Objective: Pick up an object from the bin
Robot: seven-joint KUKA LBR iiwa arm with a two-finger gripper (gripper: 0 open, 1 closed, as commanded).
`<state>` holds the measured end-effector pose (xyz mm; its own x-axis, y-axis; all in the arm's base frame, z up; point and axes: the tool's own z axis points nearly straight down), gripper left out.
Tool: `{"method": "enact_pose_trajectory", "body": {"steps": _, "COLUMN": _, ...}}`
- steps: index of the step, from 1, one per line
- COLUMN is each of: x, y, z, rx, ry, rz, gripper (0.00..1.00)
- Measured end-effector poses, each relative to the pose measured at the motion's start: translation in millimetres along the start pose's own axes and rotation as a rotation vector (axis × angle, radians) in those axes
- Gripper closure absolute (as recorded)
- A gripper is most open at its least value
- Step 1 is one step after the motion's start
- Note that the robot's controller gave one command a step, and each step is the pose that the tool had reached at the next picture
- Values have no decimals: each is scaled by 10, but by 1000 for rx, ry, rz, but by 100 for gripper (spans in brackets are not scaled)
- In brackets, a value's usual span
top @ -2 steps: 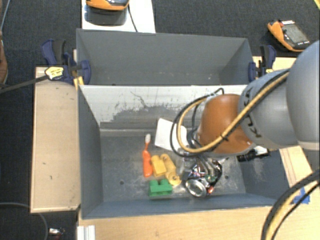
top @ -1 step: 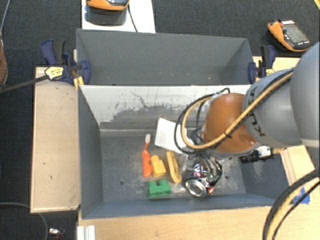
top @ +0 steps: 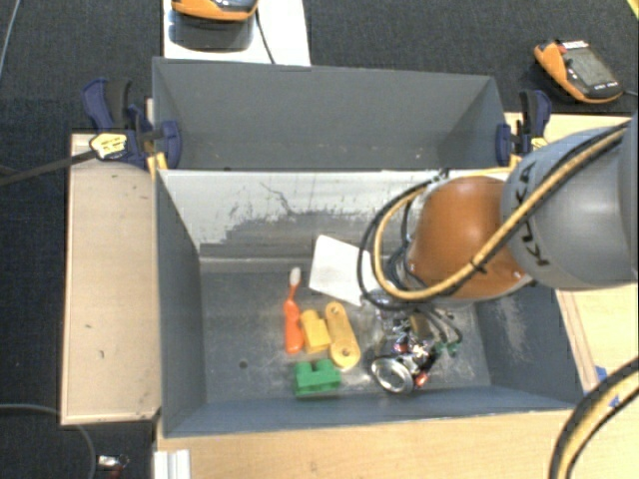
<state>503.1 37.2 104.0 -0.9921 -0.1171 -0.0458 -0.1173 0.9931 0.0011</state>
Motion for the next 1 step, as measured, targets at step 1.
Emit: {"method": "enact_pose_trajectory", "body": {"steps": 1, "x": -123, "y": -502, "z": 222, "rx": 2, "ry": -3, "rz": 111, "gripper": 100}}
